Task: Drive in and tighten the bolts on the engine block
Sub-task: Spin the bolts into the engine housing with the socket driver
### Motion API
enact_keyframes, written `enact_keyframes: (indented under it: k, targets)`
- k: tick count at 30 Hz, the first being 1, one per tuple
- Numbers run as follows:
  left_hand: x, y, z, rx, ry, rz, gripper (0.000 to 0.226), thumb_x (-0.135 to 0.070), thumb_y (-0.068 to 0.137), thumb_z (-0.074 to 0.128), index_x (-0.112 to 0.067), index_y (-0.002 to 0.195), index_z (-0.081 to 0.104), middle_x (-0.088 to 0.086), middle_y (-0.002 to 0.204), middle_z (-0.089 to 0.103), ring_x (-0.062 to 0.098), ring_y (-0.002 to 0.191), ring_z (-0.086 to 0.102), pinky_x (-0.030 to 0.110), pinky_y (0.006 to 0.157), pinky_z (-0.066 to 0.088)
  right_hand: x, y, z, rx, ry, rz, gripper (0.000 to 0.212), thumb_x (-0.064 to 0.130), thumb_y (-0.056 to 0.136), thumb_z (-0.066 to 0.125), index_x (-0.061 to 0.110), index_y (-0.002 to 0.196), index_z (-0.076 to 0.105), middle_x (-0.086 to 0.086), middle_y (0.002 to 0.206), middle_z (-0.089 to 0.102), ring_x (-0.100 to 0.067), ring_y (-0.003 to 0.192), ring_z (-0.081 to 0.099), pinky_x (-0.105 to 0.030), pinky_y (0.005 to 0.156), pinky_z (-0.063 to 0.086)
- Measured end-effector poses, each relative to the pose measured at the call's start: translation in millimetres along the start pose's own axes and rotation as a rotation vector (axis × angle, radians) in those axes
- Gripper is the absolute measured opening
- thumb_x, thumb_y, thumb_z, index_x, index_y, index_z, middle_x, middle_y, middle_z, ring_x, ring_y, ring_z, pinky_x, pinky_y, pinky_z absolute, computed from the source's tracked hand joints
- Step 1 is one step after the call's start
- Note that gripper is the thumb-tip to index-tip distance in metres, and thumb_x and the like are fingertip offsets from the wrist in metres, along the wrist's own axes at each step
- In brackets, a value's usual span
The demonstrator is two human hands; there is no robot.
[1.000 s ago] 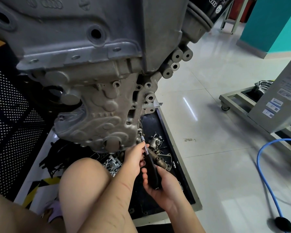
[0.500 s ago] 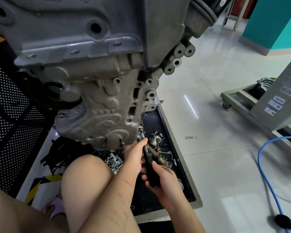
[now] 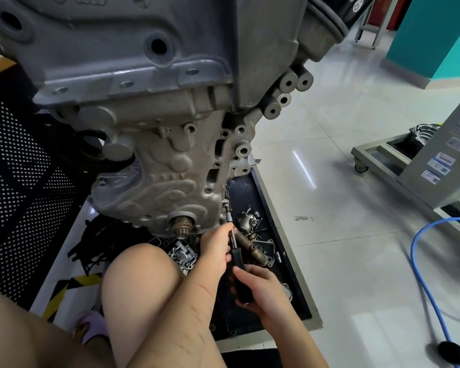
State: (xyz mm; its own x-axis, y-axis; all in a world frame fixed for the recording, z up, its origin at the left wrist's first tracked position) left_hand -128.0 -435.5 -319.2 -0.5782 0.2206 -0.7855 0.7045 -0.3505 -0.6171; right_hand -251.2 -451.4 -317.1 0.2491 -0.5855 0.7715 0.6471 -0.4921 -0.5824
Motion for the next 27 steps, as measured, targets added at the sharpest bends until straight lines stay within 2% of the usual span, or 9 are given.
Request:
enact_keyframes:
  k: [5,10,12,14,17,19,22,24,27]
  targets:
    - [6.7,1.0,3.2,0.030,0.150,-0.008,0.020,-0.016,0.087,0.055,-0.010,0.068,0.058,-0.002,0.052,0.031,0.010,0.043,0.022,0.012,0.031,0.016,-11.5,3.4,-3.4,-0.015,-0.075,0.038,0.008,0.007,0.086,0.062,0.008,0.077,0.062,-0.006,0.067,0.059,-0.015,0.058,0.057,-0.028,0.057,0.048]
    - [17.4,-1.8,16.5,0.171,0.330,-0.054,0.020,-0.014,0.087,0.054,-0.009,0.069,0.060,-0.002,0.055,0.034,0.009,0.038,0.023,0.011,0.033,0.015,-21.0,6.1,-9.5,-0.065,-0.160,0.049,0.008,0.000,0.084,0.061,0.007,0.083,0.057,-0.010,0.078,0.061,-0.023,0.070,0.059,-0.037,0.070,0.051]
    - [18.7,-5.1,22.9,0.224,0.236,-0.097,0.019,-0.009,0.087,0.052,-0.008,0.070,0.059,-0.002,0.052,0.039,0.006,0.031,0.026,0.011,0.031,0.017,-18.5,6.5,-12.1,-0.096,-0.159,0.013,0.007,0.000,0.084,0.060,0.005,0.087,0.056,-0.011,0.079,0.060,-0.022,0.071,0.058,-0.034,0.067,0.049]
    - [15.9,-6.3,25.8,0.245,-0.004,-0.141,0.017,-0.001,0.088,0.046,-0.005,0.076,0.058,0.000,0.053,0.044,0.004,0.028,0.029,0.012,0.029,0.019,-12.3,6.1,-16.1,-0.140,-0.157,-0.043,0.007,0.001,0.085,0.060,0.001,0.091,0.057,-0.011,0.078,0.060,-0.022,0.071,0.057,-0.032,0.065,0.047]
    - [6.7,-1.3,22.4,0.226,-0.369,-0.173,0.022,0.006,0.092,0.033,0.000,0.091,0.054,0.007,0.068,0.049,0.003,0.026,0.033,0.013,0.029,0.023,-3.0,4.0,-21.5,-0.193,-0.163,-0.113,0.006,0.004,0.085,0.061,0.002,0.090,0.057,-0.010,0.075,0.058,-0.018,0.067,0.056,-0.025,0.058,0.044]
    - [4.4,0.8,18.5,0.203,-0.485,-0.192,0.020,0.003,0.095,0.031,-0.001,0.089,0.049,0.011,0.075,0.052,0.003,0.025,0.034,0.013,0.027,0.024,-1.3,3.6,-23.4,-0.208,-0.157,-0.129,0.006,0.004,0.085,0.061,0.002,0.088,0.056,-0.011,0.074,0.056,-0.018,0.066,0.054,-0.026,0.058,0.043]
    - [5.6,1.6,12.6,0.163,-0.518,-0.204,0.026,-0.008,0.100,0.029,-0.005,0.078,0.044,0.015,0.073,0.058,0.003,0.023,0.032,0.013,0.025,0.020,-1.1,3.8,-23.6,-0.216,-0.169,-0.142,0.006,0.003,0.084,0.061,0.003,0.084,0.055,-0.010,0.071,0.056,-0.017,0.064,0.052,-0.027,0.059,0.043]
    - [5.9,3.5,7.1,0.128,-0.472,-0.177,0.037,-0.020,0.103,0.026,-0.007,0.073,0.043,0.009,0.051,0.060,0.004,0.021,0.030,0.012,0.023,0.016,-1.2,4.1,-22.2,-0.214,-0.173,-0.155,0.006,0.003,0.084,0.061,0.004,0.082,0.056,-0.008,0.070,0.056,-0.016,0.063,0.053,-0.025,0.058,0.043]
    - [4.1,4.6,1.1,0.081,-0.408,-0.135,0.040,-0.033,0.102,0.030,-0.012,0.069,0.041,-0.005,0.032,0.044,0.004,0.020,0.025,0.009,0.025,0.013,-1.1,4.3,-21.1,-0.214,-0.186,-0.169,0.005,0.002,0.083,0.062,0.005,0.084,0.058,-0.006,0.070,0.057,-0.017,0.067,0.055,-0.029,0.064,0.045]
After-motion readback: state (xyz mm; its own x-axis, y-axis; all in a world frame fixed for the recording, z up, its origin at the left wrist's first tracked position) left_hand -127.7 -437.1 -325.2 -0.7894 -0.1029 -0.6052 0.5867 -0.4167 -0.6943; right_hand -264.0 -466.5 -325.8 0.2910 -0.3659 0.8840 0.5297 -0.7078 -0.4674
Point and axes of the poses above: each hand's wrist, its own y-axis towards the middle knuckle, its own z-axis out of the palm, x = y × z, the point moved 9 cm from there along y, towards the middle knuckle
